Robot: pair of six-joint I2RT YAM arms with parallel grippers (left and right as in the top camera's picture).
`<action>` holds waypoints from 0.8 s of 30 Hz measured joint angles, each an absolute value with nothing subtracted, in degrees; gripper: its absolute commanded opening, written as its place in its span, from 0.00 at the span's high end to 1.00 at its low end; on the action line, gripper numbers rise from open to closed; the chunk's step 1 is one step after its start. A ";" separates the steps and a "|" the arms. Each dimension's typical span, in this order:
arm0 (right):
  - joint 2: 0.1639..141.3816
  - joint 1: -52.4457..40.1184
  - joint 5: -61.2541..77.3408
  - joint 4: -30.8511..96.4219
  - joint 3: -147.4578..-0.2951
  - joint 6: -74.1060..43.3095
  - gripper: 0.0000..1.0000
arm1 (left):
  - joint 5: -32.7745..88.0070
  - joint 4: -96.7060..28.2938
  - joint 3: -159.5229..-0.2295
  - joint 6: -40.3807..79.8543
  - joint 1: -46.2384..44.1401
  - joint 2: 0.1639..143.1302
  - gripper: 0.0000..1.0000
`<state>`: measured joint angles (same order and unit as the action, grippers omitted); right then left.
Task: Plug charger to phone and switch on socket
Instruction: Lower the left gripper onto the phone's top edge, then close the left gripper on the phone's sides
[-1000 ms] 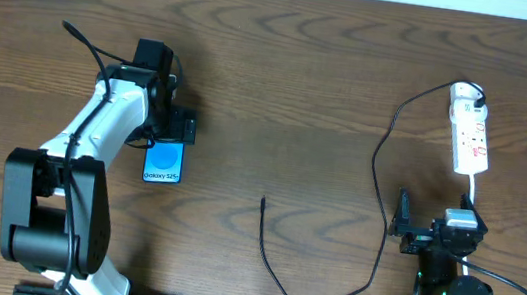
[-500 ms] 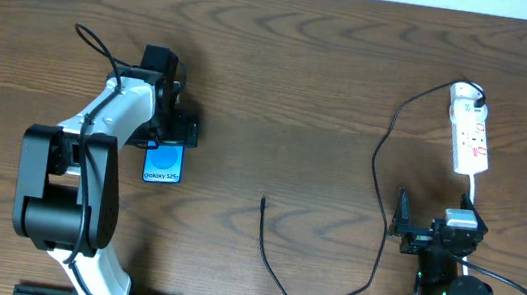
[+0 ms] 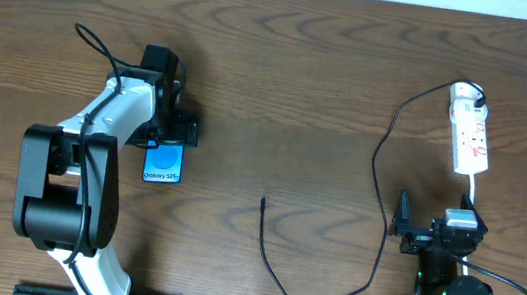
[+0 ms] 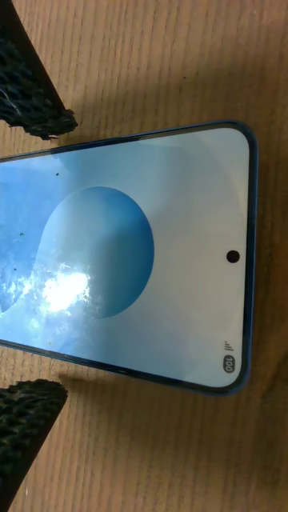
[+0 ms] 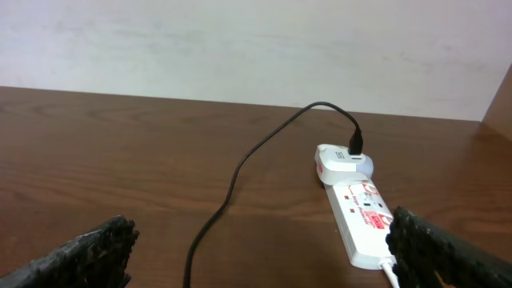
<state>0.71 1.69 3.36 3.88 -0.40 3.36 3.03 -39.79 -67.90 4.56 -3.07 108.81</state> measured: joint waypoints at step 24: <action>0.71 1.69 3.36 3.88 -0.40 3.33 0.01 | 3.25 -37.08 -65.17 4.71 -3.07 108.22 0.02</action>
